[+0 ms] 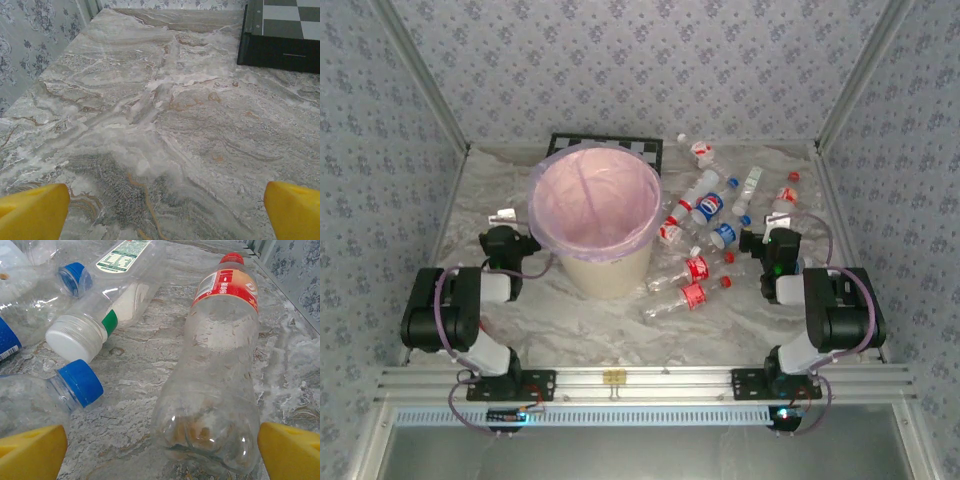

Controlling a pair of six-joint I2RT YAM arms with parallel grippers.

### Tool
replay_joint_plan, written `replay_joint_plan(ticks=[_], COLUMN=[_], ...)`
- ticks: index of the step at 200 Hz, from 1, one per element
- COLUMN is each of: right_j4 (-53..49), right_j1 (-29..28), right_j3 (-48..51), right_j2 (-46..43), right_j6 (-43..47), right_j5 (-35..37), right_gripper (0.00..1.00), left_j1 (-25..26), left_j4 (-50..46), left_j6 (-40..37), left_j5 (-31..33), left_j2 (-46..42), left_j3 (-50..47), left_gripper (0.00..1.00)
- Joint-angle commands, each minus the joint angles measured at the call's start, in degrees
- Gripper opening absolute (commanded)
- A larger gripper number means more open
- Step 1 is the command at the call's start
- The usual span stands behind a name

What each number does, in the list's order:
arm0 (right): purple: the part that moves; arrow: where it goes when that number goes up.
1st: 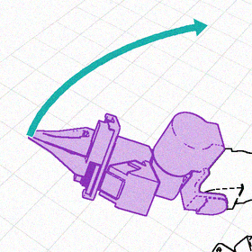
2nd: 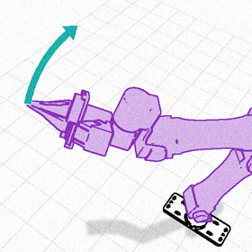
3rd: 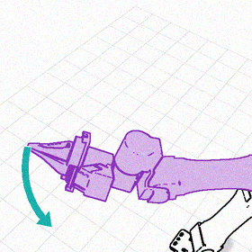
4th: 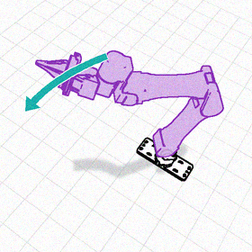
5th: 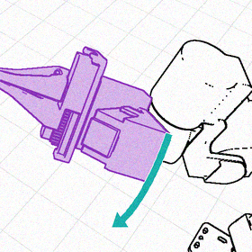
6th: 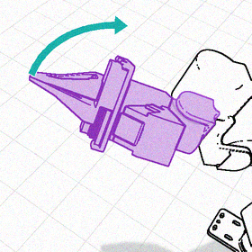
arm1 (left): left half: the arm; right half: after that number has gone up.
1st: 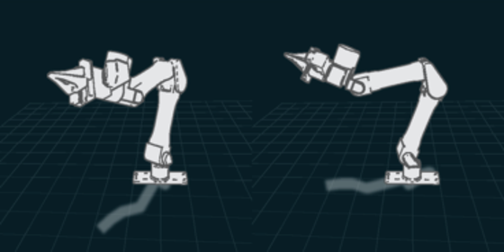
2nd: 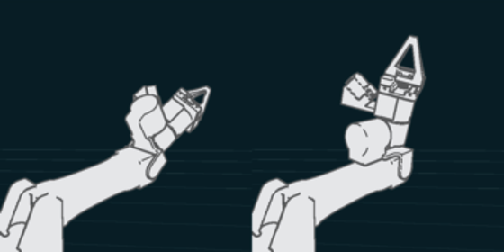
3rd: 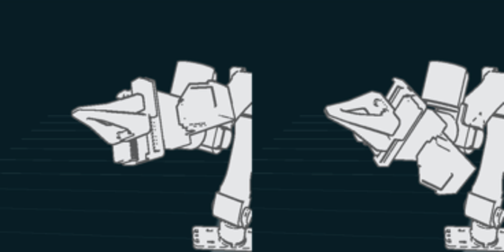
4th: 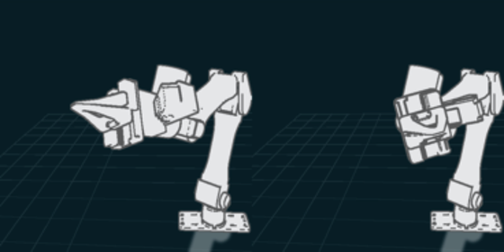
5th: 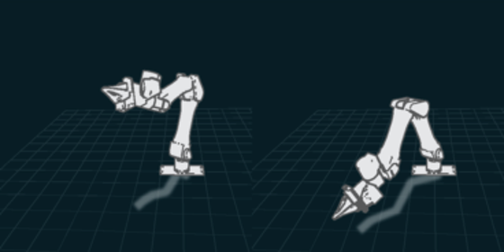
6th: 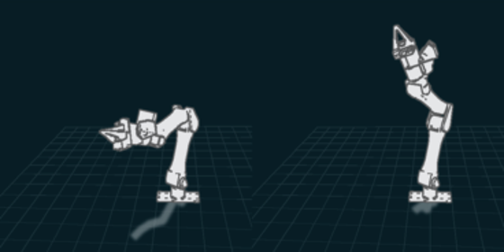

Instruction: Put the plastic bottles in the bin

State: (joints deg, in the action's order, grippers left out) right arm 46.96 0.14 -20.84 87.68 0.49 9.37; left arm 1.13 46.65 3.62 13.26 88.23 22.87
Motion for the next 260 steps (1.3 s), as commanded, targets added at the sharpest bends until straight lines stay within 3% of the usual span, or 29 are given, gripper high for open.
replay_joint_plan(ticks=[1, 206, 245, 260], right_j4=[0.68, 0.55, -29.43, -41.99], right_j1=[0.39, 0.56, 0.48, 0.09], right_j3=[-1.04, -1.13, -13.09, -17.58], right_j2=[-0.50, -1.04, -14.98, -19.22], right_j6=[-0.23, -0.38, -1.63, -6.40], right_j5=[-0.31, -0.27, 0.46, 2.46], right_gripper=[1.00, 1.00, 1.00, 1.00], left_j1=[-0.21, -0.65, -0.37, -0.40], left_j4=[1.77, 1.37, -18.69, -28.30], left_j6=[-0.53, -0.22, 3.79, 6.24], left_j5=[-0.63, -1.49, 6.25, 9.27], left_j2=[-0.33, -1.58, -16.68, -22.12], left_j3=[-0.09, -0.22, 2.43, 3.98], left_gripper=[1.00, 1.00, 1.00, 1.00])
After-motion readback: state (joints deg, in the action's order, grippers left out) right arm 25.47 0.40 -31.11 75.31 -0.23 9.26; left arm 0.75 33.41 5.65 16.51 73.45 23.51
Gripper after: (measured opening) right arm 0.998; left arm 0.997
